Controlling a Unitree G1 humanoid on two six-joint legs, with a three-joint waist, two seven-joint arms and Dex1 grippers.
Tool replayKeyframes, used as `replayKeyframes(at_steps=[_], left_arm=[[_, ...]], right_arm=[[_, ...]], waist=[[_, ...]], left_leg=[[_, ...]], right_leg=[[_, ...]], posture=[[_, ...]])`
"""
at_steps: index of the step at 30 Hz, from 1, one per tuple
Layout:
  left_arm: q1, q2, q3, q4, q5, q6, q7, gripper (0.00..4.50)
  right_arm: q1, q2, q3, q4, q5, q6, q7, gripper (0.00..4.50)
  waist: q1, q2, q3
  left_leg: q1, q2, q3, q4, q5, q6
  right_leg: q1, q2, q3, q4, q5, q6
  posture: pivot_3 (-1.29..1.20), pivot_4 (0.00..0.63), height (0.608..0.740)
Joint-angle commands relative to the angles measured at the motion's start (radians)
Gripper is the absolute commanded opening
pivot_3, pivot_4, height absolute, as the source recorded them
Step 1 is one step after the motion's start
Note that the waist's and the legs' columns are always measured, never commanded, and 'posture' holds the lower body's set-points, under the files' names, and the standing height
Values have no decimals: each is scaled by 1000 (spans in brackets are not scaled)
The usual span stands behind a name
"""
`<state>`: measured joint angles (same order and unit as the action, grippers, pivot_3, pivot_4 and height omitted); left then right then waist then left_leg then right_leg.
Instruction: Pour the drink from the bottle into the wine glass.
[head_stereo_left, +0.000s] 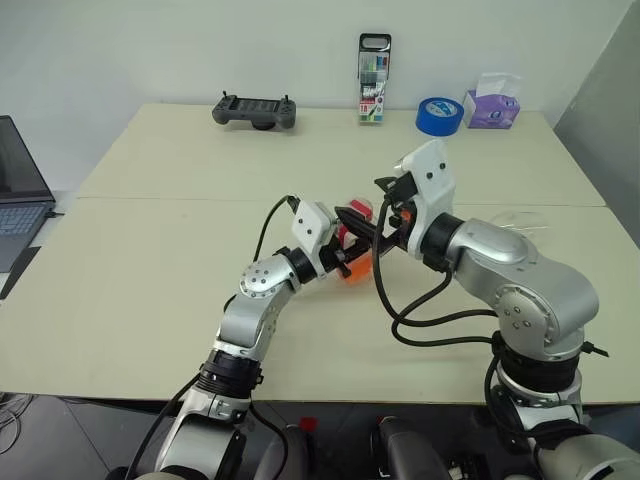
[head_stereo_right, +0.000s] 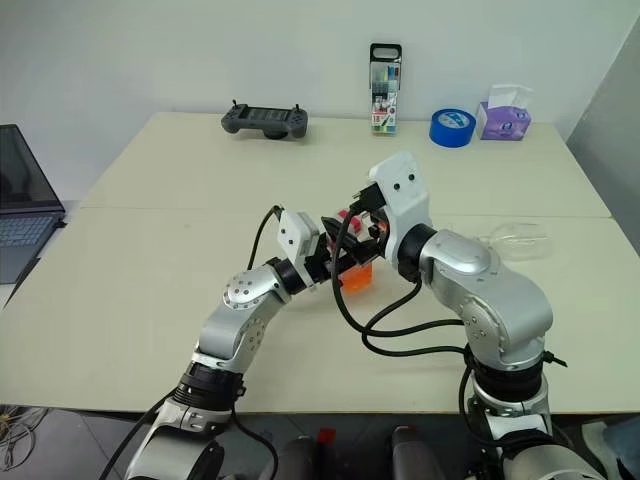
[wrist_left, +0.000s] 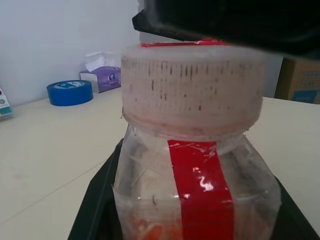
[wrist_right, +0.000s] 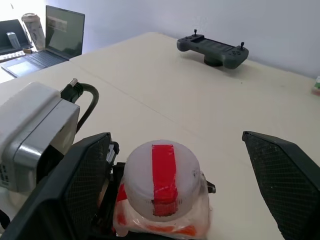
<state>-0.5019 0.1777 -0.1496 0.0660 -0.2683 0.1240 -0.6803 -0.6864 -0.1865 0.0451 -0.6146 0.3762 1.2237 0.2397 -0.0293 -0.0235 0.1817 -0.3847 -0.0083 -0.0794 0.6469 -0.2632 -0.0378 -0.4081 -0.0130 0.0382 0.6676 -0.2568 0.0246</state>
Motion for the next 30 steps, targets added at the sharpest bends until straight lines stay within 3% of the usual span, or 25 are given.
replayKeyframes(at_steps=[1,2,5,11,14,17,23,30], left_arm=[[-20,-10,4,-46,-11,-19,-6,1787],[-19,-12,7,-43,-12,-19,-8,1787],[-16,-14,13,-38,-15,-20,-12,1787],[-13,-15,17,-33,-18,-19,-13,1786],[-13,-22,18,-33,-20,-12,-10,1783],[-12,-28,17,-37,-25,-4,-14,1779],[-11,-39,4,-41,-23,9,-25,1768],[-1,-44,-8,-57,-18,15,-18,1763]], right_arm=[[2,15,-4,-47,2,8,-31,4500],[13,24,-8,-49,3,6,-40,4500],[55,36,-9,-54,-5,-7,-66,3904],[82,38,-30,-71,-14,-10,-91,1941],[99,1,-45,-69,-10,-32,-67,1942],[84,-85,-76,-22,41,-144,72,1942],[45,-289,-90,106,333,-270,621,1942],[-72,-338,-18,338,203,-467,704,1942]], waist=[[0,0,0],[0,0,0],[0,0,0],[0,0,0],[-1,0,0],[-1,0,0],[0,0,0],[-7,0,0]], left_leg=[[0,0,0,0,0,0],[0,0,0,0,0,0],[0,0,0,0,0,0],[0,0,0,0,0,0],[0,0,0,0,0,0],[0,-1,0,0,0,0],[0,-1,2,0,0,0],[2,2,4,0,0,1]], right_leg=[[0,0,0,0,0,0],[0,0,0,0,0,0],[0,0,0,-1,0,0],[0,0,0,0,0,0],[0,0,0,-1,0,0],[0,1,0,-1,0,0],[1,4,0,-3,0,0],[2,9,1,-2,0,0]], posture=[[0,150,740],[0,150,740],[0,150,740],[0,150,740],[0,150,740],[0,150,740],[0,150,740],[0,150,740]])
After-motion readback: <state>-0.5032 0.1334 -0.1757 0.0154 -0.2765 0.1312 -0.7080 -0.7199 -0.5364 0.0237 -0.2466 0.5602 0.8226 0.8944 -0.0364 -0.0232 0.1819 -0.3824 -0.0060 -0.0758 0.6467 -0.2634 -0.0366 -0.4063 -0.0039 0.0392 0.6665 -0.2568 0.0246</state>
